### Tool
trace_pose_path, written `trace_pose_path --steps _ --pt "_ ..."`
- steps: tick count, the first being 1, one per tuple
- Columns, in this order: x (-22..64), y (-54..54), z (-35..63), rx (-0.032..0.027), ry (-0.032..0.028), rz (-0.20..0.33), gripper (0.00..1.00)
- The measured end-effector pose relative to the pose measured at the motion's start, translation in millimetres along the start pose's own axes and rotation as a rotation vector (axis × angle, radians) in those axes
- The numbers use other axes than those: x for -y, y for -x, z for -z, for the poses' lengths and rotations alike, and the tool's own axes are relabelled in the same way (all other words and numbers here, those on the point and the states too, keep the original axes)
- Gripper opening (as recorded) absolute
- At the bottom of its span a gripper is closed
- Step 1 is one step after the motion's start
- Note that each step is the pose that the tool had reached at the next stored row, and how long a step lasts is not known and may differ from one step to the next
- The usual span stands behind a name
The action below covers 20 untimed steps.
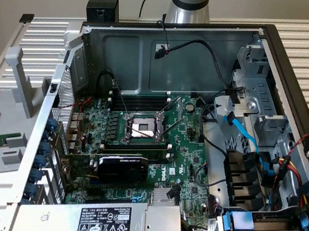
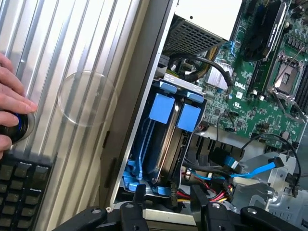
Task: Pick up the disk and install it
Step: 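Insert the first disk wire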
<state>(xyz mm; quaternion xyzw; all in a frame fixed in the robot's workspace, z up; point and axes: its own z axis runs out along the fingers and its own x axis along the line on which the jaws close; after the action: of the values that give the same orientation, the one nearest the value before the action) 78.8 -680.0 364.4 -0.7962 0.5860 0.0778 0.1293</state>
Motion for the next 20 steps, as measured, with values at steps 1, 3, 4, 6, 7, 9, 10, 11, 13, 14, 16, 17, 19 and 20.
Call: trace_pose_path --steps 1,3,4,6,7,9,10,11,13,14,16,17,19,20 --pt "-0.3 -0.8 -0.8 0.0040 0.0002 0.003 0.49" --pt "-0.9 -2.5 -2.4 0.0135 -0.0001 0.007 0.49" --pt "-1.1 -3.2 -3.1 0.0190 -0.0007 0.009 0.49" --pt "-1.4 -4.2 -4.0 0.0340 -0.0030 0.014 0.49" --pt "-1.5 -4.6 -4.3 0.0442 -0.0049 0.017 0.49" --pt "-2.2 -6.7 -4.6 0.0653 -0.0089 0.017 0.49" --pt "-2.7 -8.3 -4.4 0.0715 -0.0083 0.017 0.49" --pt "-3.2 -9.8 -4.2 0.0756 -0.0061 0.016 0.49" --pt "-4.2 -12.9 -3.6 0.0869 -0.0029 0.013 0.49" --pt "-4.5 -14.0 -3.3 0.0953 -0.0027 0.012 0.49" --pt "-5.1 -16.5 -3.4 0.1154 -0.0045 0.011 0.49" --pt "-5.3 -17.9 -3.4 0.1257 -0.0068 0.010 0.49" --pt "-5.6 -21.2 -3.7 0.1430 -0.0114 0.010 0.49" --pt "-5.3 -22.3 -4.5 0.1456 -0.0117 0.010 0.49"
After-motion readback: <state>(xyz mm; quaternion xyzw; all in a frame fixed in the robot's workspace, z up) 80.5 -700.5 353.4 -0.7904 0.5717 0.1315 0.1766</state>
